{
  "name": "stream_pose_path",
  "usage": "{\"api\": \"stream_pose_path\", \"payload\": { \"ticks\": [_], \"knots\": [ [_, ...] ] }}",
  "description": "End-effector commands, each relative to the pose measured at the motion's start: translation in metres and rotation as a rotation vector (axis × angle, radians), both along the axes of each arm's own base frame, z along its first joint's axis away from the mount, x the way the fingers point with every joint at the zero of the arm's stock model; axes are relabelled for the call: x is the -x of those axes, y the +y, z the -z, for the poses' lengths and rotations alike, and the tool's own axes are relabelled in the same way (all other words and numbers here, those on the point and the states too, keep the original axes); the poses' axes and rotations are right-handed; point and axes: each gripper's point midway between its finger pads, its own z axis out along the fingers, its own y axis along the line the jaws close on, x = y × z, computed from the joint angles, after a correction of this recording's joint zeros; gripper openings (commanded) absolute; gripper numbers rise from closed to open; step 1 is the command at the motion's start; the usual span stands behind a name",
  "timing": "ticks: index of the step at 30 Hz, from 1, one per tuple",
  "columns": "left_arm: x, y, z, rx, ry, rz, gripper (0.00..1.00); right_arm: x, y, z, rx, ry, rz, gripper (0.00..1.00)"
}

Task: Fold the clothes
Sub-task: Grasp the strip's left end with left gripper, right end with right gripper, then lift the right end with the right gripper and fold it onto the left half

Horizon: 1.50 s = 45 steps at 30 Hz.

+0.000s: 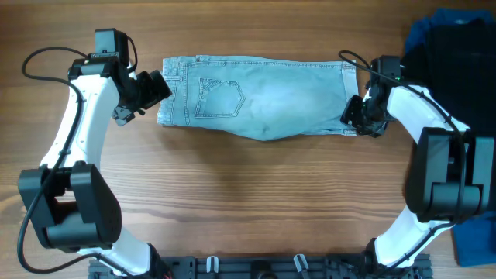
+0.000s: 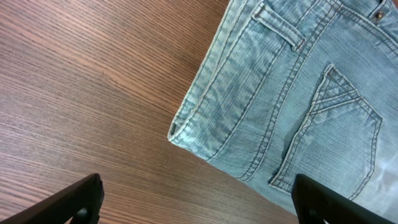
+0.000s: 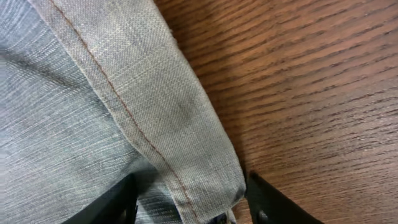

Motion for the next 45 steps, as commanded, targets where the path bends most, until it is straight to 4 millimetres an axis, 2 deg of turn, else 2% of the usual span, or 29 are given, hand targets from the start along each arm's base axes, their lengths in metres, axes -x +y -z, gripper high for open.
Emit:
{"api": "stream_pose_path", "payload": {
  "ticks": [1, 5, 7, 12, 17, 19, 20, 21, 22, 23, 24, 25, 27, 28, 30, 31, 32, 34, 36, 37, 38, 39, 41, 42, 45],
  "knots": [
    [0.000, -0.001, 0.012, 0.002, 0.026, 0.004, 0.94, 0.039, 0.016, 0.036, -0.076, 0.151, 0.000, 0.59],
    [-0.022, 0.000, 0.051, -0.002, 0.027, 0.041, 0.94, 0.039, 0.016, 0.036, -0.076, 0.151, -0.001, 0.59],
    [-0.032, -0.002, 0.062, 0.007, 0.011, 0.044, 0.94, 0.039, 0.016, 0.036, -0.076, 0.151, -0.001, 0.59],
    [-0.046, -0.029, 0.088, 0.113, -0.005, 0.118, 0.94, 0.039, 0.016, 0.036, -0.076, 0.151, -0.001, 0.59],
    [-0.040, -0.050, 0.119, 0.118, 0.057, 0.164, 0.94, 0.039, 0.016, 0.036, -0.076, 0.151, -0.001, 0.59],
    [-0.035, -0.051, 0.134, 0.088, 0.093, 0.172, 0.93, 0.039, 0.016, 0.036, -0.076, 0.151, -0.001, 0.58],
    [-0.033, -0.049, 0.139, 0.068, 0.107, 0.172, 0.87, 0.039, 0.015, 0.036, -0.075, 0.150, -0.004, 0.52],
    [-0.031, -0.047, 0.141, 0.051, 0.117, 0.169, 0.74, 0.038, 0.015, 0.035, -0.075, 0.145, -0.018, 0.32],
    [-0.030, -0.044, 0.142, 0.040, 0.123, 0.167, 0.60, 0.036, 0.015, 0.034, -0.074, 0.140, -0.026, 0.21],
    [-0.029, -0.042, 0.142, 0.028, 0.127, 0.163, 0.40, 0.034, 0.015, 0.031, -0.074, 0.139, -0.026, 0.12],
    [-0.028, -0.039, 0.141, 0.019, 0.131, 0.158, 0.28, 0.032, 0.015, 0.027, -0.075, 0.140, -0.026, 0.09],
    [-0.027, -0.035, 0.142, 0.010, 0.137, 0.152, 0.21, 0.030, 0.015, 0.019, -0.074, 0.137, -0.027, 0.07],
    [-0.025, -0.027, 0.142, -0.010, 0.146, 0.141, 0.13, 0.019, 0.015, 0.000, -0.071, 0.094, -0.037, 0.06],
    [-0.025, -0.025, 0.140, -0.015, 0.143, 0.148, 0.09, 0.015, 0.015, -0.008, -0.070, 0.072, -0.048, 0.06],
    [-0.028, -0.023, 0.133, -0.026, 0.128, 0.154, 0.06, 0.001, 0.021, -0.040, -0.098, -0.016, -0.089, 0.08],
    [-0.031, -0.023, 0.124, -0.031, 0.103, 0.157, 0.06, -0.004, 0.023, -0.060, -0.107, -0.056, -0.095, 0.12],
    [-0.034, -0.023, 0.115, -0.034, 0.080, 0.162, 0.06, -0.005, 0.022, -0.072, -0.104, -0.078, -0.096, 0.21],
    [-0.040, -0.024, 0.094, -0.041, 0.027, 0.179, 0.07, -0.007, 0.022, -0.091, -0.100, -0.123, -0.098, 0.53],
    [-0.044, -0.024, 0.071, -0.045, -0.027, 0.179, 0.08, -0.008, 0.022, -0.097, -0.095, -0.144, -0.110, 0.69],
    [-0.046, -0.024, 0.057, -0.047, -0.058, 0.178, 0.09, -0.009, 0.022, -0.097, -0.091, -0.146, -0.122, 0.84],
    [-0.047, -0.024, 0.047, -0.050, -0.081, 0.177, 0.10, -0.008, 0.022, -0.096, -0.095, -0.144, -0.121, 0.87],
    [-0.047, -0.024, 0.031, -0.052, -0.111, 0.177, 0.11, -0.009, 0.026, -0.097, -0.114, -0.149, -0.135, 0.87],
    [-0.048, -0.024, 0.012, -0.055, -0.156, 0.176, 0.12, -0.014, 0.055, -0.107, -0.248, -0.214, -0.273, 0.81],
    [-0.048, -0.024, 0.002, -0.057, -0.178, 0.175, 0.11, -0.016, 0.067, -0.112, -0.309, -0.241, -0.306, 0.73],
    [-0.048, -0.024, -0.022, -0.073, -0.237, 0.204, 0.11, -0.022, 0.087, -0.119, -0.370, -0.276, -0.323, 0.45]
  ]
}}
